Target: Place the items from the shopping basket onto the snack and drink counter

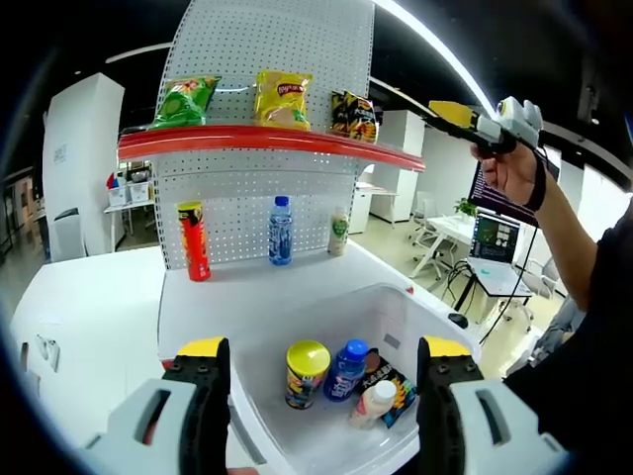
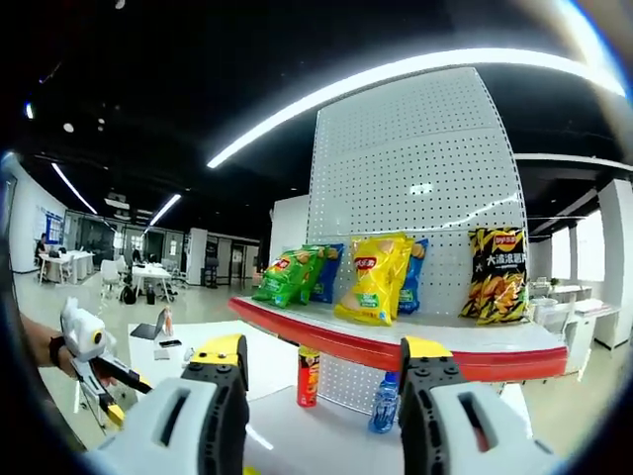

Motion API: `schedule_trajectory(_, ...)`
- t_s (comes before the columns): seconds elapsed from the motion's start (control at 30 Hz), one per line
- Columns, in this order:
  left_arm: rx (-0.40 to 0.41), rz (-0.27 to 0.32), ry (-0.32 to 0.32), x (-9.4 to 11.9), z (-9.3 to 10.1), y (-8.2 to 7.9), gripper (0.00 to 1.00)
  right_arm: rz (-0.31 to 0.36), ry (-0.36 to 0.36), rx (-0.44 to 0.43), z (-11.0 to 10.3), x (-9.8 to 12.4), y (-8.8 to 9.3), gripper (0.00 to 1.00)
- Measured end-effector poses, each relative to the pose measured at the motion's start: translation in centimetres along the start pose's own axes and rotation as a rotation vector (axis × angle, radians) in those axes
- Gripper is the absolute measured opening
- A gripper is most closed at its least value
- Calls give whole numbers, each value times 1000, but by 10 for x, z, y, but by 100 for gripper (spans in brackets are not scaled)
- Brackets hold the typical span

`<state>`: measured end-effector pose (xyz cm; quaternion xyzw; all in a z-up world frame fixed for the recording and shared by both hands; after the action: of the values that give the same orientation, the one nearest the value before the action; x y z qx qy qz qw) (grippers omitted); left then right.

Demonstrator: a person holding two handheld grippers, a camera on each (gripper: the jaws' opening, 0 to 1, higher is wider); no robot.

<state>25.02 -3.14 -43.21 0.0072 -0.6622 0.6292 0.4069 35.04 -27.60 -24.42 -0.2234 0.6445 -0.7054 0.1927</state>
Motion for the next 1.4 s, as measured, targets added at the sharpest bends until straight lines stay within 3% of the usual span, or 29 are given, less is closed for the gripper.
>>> schedule_trajectory(0.23,-6,5,5,1,2,-3,76,-16,13,-13,-1,11,10,59)
schedule_trajectory(0.7,0,45,-27,13,-13,-13,76,-56,14,-17,-13,34,25,55)
schedule_trajectory(1.17,2,39,-3,10,-13,-12,76,-114,16,-34,-24,48,56,55)
schedule_trajectory(1.4,-5,32,7,7,-17,-12,76,-146,61,-49,-17,60,74,54)
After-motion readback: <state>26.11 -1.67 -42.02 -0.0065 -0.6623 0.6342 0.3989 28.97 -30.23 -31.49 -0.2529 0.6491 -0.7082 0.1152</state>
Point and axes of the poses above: the point that each gripper's makers call its tool centre point, and the gripper's own axes: x roughly backward along the fingers, z roughly to its right, y roughly out of its underside, the point moved 2 cm from there along x, roughly backward along the fingers, and after that the axes turned 11 degrees about -z, right-handed, at the moved point
